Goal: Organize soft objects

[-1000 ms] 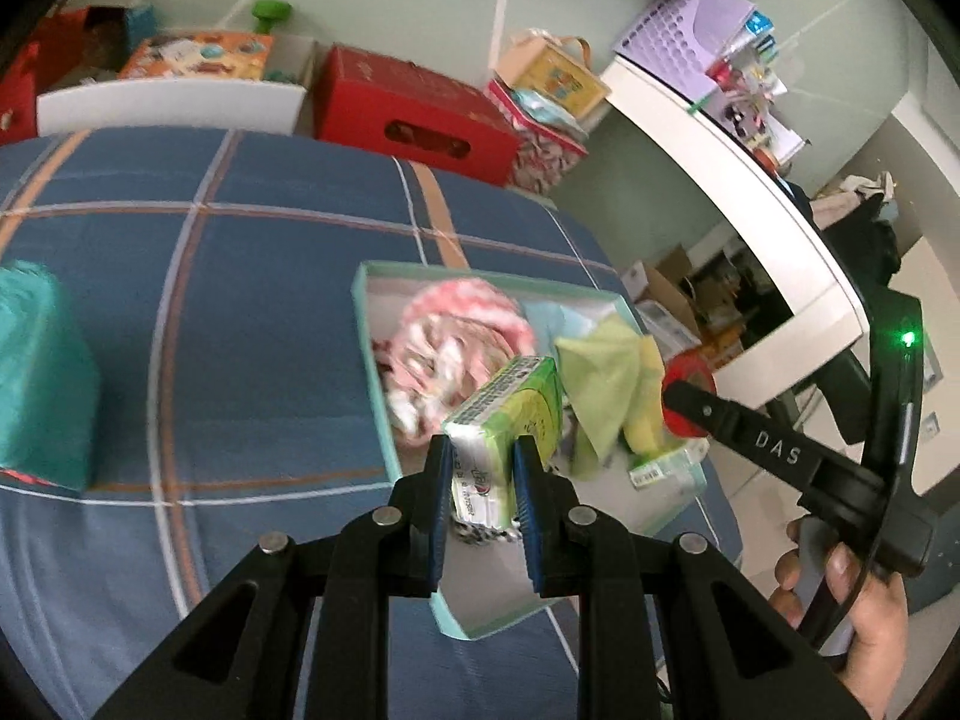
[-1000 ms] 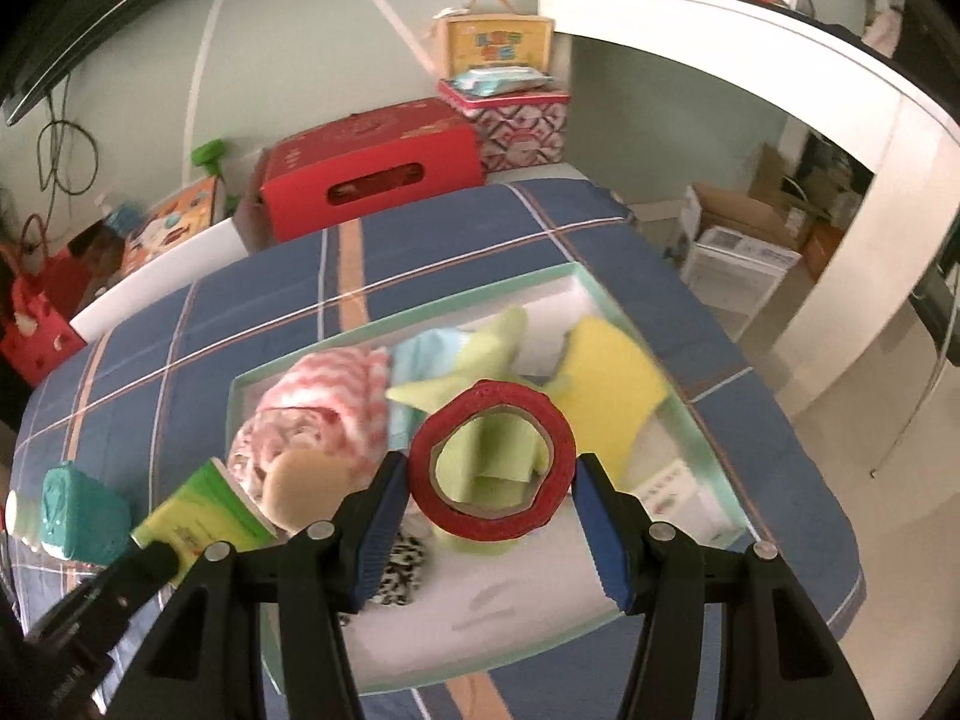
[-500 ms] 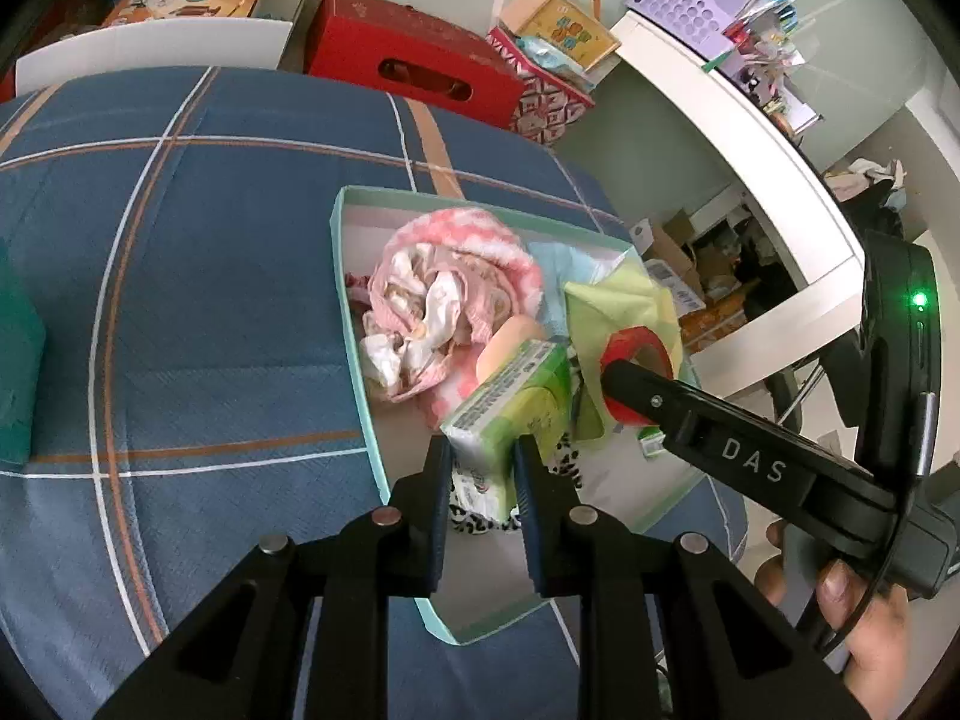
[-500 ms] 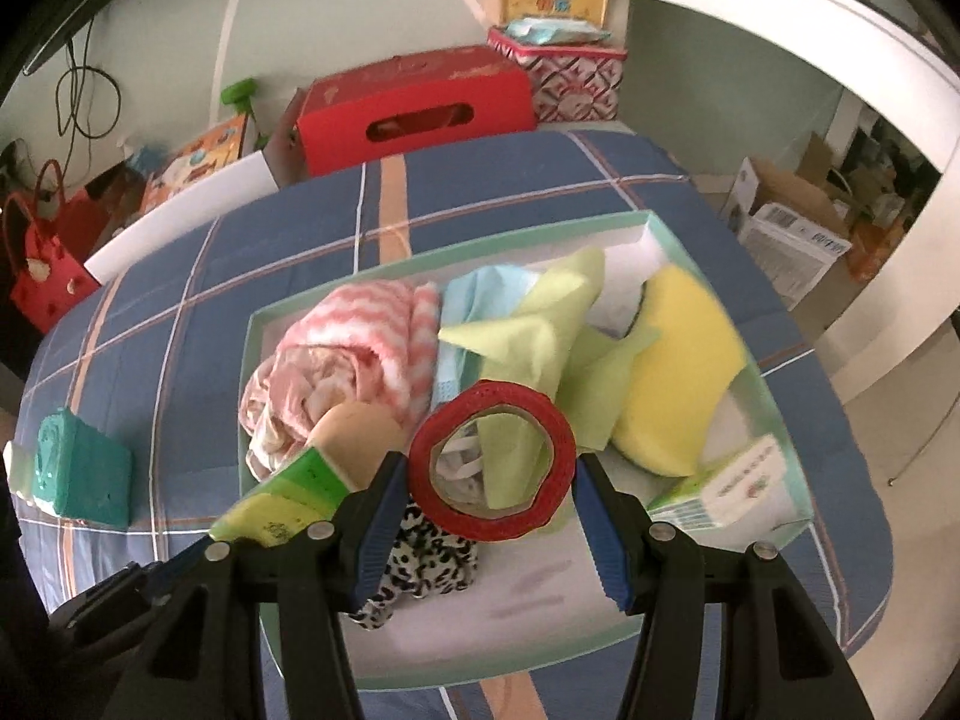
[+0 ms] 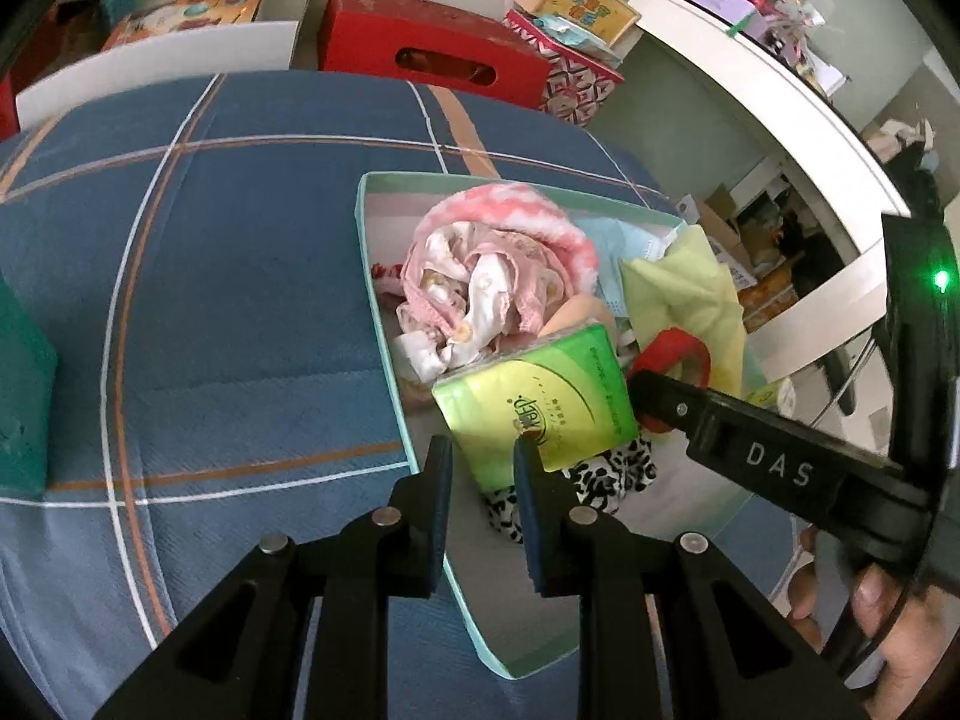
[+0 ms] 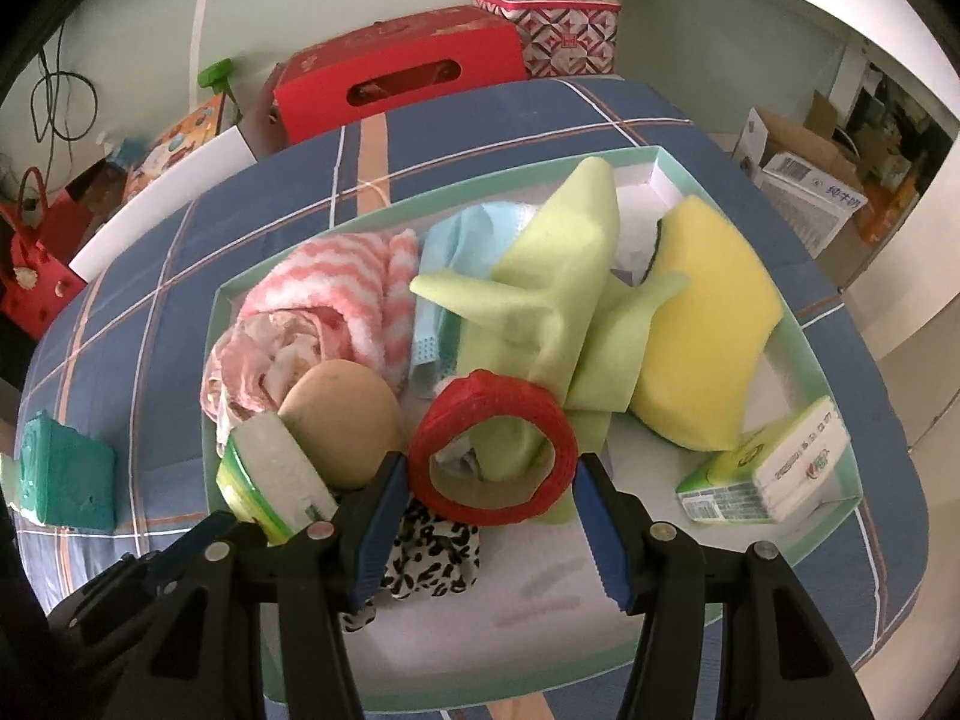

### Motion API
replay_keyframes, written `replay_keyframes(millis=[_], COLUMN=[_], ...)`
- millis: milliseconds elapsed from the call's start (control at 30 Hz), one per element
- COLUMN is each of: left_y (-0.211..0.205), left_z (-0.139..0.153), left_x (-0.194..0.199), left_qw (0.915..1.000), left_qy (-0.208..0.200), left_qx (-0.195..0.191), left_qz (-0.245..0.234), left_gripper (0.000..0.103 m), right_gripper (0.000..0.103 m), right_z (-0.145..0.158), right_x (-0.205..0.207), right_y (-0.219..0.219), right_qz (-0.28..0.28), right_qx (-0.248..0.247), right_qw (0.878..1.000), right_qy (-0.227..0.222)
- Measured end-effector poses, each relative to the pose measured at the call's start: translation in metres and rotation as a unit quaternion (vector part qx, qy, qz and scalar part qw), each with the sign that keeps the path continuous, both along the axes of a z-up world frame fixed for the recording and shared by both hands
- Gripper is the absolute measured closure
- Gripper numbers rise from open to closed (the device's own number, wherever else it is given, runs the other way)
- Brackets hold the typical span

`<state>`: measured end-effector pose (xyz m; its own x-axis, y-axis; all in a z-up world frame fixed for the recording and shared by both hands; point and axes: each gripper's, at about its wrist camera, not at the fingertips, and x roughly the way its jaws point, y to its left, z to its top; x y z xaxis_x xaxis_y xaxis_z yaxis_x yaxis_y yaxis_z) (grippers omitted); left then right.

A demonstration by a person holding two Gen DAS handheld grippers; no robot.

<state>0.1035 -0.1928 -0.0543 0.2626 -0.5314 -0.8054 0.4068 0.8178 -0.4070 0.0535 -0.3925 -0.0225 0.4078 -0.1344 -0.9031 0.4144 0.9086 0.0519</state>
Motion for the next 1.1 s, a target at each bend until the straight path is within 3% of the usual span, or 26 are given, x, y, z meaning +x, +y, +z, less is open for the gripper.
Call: replay_keyframes(millis=[200, 267, 400, 500, 633, 767, 900, 967, 1000, 1100], left_y=[0.001, 0.002, 0.008, 0.013, 0.025, 0.04, 0.052, 0.057, 0.059, 0.061], left_z=[0.005, 0.009, 0.016, 0.02, 0.025, 0.024, 0.027, 0.03, 0.031, 0.033], left_x=[-0.001, -0.003, -0.005, -0.004, 0.0, 0.008, 0.013, 0.013, 0.013, 0.014], left_qw=[0.9999, 0.9999, 0.9997, 0.9997, 0.9968, 0.9889, 0.982, 0.9785, 0.9766, 0.9756], left_qy=[0.006, 0.005, -0.003, -0.005, -0.024, -0.036, -0.053, -0.064, -0.068, -0.074], left_qx=[0.01, 0.012, 0.023, 0.024, 0.068, 0.122, 0.152, 0.164, 0.17, 0.171], left_qz=[-0.004, -0.003, 0.0, 0.003, 0.036, 0.077, 0.098, 0.107, 0.113, 0.117], left_gripper=[0.081, 0.081, 0.069, 0.068, 0.06, 0.058, 0.056, 0.046, 0.036, 0.033], right_gripper=[0.042, 0.037, 0.036, 0.036, 0.036, 0.036, 0.036, 0.035, 0.033, 0.027], right_z=[0.005, 0.009, 0.018, 0.023, 0.031, 0.035, 0.04, 0.042, 0.043, 0.043], right_x=[-0.001, -0.001, -0.003, -0.004, -0.004, -0.002, 0.002, 0.005, 0.006, 0.009], right_y=[0.001, 0.001, 0.001, 0.002, 0.009, 0.02, 0.036, 0.043, 0.048, 0.057], right_qz=[-0.002, -0.004, -0.007, -0.009, -0.001, 0.014, 0.038, 0.049, 0.056, 0.073], right_qx=[-0.007, -0.014, -0.023, -0.031, -0.041, -0.05, -0.059, -0.062, -0.064, -0.072], right_qw=[1.0, 1.0, 0.999, 0.999, 0.999, 0.998, 0.997, 0.996, 0.995, 0.994], right_qy=[-0.003, -0.009, -0.02, -0.023, -0.029, -0.032, -0.04, -0.044, -0.046, -0.044])
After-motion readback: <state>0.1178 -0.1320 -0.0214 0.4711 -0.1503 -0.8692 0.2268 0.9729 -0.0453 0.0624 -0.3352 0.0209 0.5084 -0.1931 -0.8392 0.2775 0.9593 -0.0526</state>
